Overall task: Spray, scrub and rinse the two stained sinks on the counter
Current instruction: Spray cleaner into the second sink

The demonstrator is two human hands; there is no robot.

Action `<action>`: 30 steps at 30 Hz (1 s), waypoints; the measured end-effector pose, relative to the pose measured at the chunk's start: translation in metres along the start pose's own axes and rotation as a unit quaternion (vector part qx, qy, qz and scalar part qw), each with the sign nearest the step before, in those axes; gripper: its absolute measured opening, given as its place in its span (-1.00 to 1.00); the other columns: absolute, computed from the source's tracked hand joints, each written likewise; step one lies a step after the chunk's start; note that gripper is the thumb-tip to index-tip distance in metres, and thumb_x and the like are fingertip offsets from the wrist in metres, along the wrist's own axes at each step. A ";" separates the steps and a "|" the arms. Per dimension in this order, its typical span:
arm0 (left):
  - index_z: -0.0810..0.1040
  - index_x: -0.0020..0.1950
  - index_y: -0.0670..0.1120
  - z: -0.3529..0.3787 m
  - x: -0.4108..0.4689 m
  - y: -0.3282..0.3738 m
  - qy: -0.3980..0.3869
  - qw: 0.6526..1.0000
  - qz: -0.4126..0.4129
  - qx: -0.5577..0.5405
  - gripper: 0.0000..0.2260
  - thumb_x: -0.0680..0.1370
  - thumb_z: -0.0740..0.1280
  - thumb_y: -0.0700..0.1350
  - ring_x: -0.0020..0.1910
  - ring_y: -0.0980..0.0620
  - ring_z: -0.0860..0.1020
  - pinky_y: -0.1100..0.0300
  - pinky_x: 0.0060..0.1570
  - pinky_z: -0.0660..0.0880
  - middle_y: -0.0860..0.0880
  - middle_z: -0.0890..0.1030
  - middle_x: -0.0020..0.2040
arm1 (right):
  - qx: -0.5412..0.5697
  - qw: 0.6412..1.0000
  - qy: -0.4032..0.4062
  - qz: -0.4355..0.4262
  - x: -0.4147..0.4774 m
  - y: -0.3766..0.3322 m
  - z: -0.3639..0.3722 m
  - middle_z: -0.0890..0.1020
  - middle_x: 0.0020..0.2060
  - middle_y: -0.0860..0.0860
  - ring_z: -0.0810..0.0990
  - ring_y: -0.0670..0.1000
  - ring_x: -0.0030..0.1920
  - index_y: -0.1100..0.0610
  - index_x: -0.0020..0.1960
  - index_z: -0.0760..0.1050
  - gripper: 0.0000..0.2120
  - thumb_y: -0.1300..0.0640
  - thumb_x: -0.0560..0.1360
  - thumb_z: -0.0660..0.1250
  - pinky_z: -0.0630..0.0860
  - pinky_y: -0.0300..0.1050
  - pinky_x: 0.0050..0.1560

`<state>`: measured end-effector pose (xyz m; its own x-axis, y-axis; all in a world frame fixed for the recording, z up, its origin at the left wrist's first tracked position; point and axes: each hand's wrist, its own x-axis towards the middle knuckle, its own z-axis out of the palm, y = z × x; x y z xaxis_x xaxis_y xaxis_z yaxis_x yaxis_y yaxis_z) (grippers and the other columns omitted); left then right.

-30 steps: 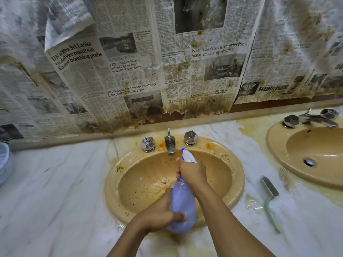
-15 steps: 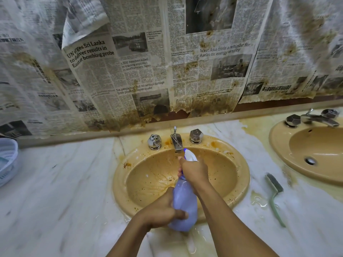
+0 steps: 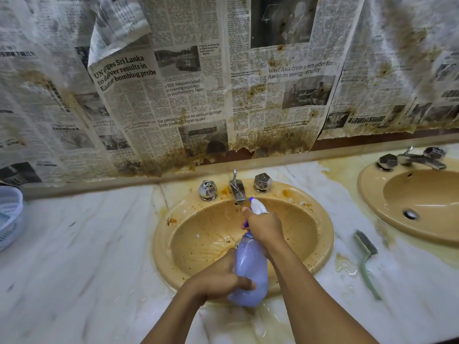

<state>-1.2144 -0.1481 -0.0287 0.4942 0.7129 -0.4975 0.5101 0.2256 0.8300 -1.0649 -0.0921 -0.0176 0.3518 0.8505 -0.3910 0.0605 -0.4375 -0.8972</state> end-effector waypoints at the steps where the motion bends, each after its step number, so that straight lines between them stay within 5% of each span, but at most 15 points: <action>1: 0.33 0.44 0.11 -0.001 -0.002 -0.003 0.001 1.000 -0.004 -0.005 -0.41 0.48 0.49 -0.11 0.28 0.21 0.52 0.23 0.21 0.54 0.15 0.54 0.32 | 0.005 1.000 -0.023 0.003 -0.001 0.000 0.001 0.69 -0.32 0.11 0.69 0.06 -0.24 -0.07 0.17 0.55 -0.80 0.00 0.55 0.40 0.64 -0.06 -0.22; 4: 0.32 0.45 0.10 -0.004 -0.011 -0.014 0.000 1.000 -0.009 -0.005 -0.35 0.41 0.49 0.00 0.28 0.18 0.53 0.22 0.17 0.57 0.14 0.54 0.31 | 0.049 0.997 -0.040 0.038 -0.005 0.001 0.013 0.63 -0.36 0.14 0.59 0.04 -0.37 0.24 0.08 0.61 -0.77 0.09 0.54 0.40 0.52 -0.13 -0.38; 8: 0.30 0.49 0.13 -0.014 -0.021 -0.029 0.000 1.000 -0.026 0.007 -0.24 0.34 0.49 0.09 0.33 0.17 0.51 0.06 0.30 0.53 0.19 0.53 0.34 | 0.089 0.994 0.020 0.061 -0.018 0.012 0.032 0.59 -0.44 0.09 0.52 0.07 -0.45 0.10 -0.12 0.58 -0.94 0.12 0.51 0.39 0.51 -0.06 -0.32; 13: 0.30 0.50 0.17 -0.023 -0.038 -0.043 -0.016 1.000 -0.020 0.008 -0.24 0.33 0.51 0.09 0.34 0.21 0.50 0.03 0.34 0.51 0.24 0.53 0.35 | 0.037 0.999 -0.015 0.008 -0.038 0.016 0.040 0.66 -0.37 0.06 0.63 0.03 -0.30 -0.01 0.22 0.55 -0.77 -0.01 0.58 0.37 0.61 -0.01 -0.21; 16: 0.26 0.52 0.20 -0.023 -0.055 -0.060 -0.026 1.000 -0.006 0.005 -0.23 0.36 0.51 0.08 0.37 0.23 0.48 0.04 0.36 0.50 0.25 0.51 0.39 | 0.063 0.997 -0.053 0.009 -0.059 0.019 0.049 0.62 -0.30 0.10 0.61 0.02 -0.29 -0.14 0.26 0.44 -0.74 0.06 0.60 0.35 0.52 -0.10 -0.30; 22: 0.18 0.55 0.20 -0.025 -0.111 -0.111 -0.033 0.999 0.014 0.032 -0.20 0.37 0.47 0.08 0.48 0.27 0.36 0.12 0.45 0.38 0.28 0.37 0.47 | 0.046 0.997 -0.059 0.027 -0.111 0.056 0.097 0.58 -0.39 0.08 0.50 0.05 -0.38 -0.29 0.04 0.50 -0.70 0.15 0.55 0.29 0.49 -0.10 -0.31; 26: 0.20 0.53 0.17 -0.031 -0.145 -0.144 -0.001 1.000 -0.016 0.017 -0.18 0.33 0.48 0.13 0.42 0.32 0.38 0.19 0.43 0.37 0.24 0.40 0.45 | -0.020 0.995 -0.098 -0.001 -0.136 0.073 0.129 0.60 -0.42 -0.02 0.56 0.02 -0.34 0.14 0.16 0.50 -0.73 0.06 0.51 0.33 0.57 -0.01 -0.10; 30: 0.24 0.48 0.16 -0.024 -0.169 -0.161 0.029 0.999 -0.024 0.003 -0.23 0.33 0.48 0.15 0.37 0.36 0.40 0.46 0.24 0.37 0.26 0.41 0.41 | -0.020 0.994 -0.111 0.002 -0.158 0.079 0.147 0.64 -0.40 0.02 0.56 0.02 -0.35 0.00 -0.11 0.54 -0.93 0.06 0.48 0.29 0.53 -0.06 -0.20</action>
<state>-1.3973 -0.2889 -0.0716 0.4280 0.7381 -0.5215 0.5362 0.2572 0.8040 -1.2534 -0.2184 -0.0567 0.1378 0.8904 -0.4338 0.0985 -0.4481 -0.8885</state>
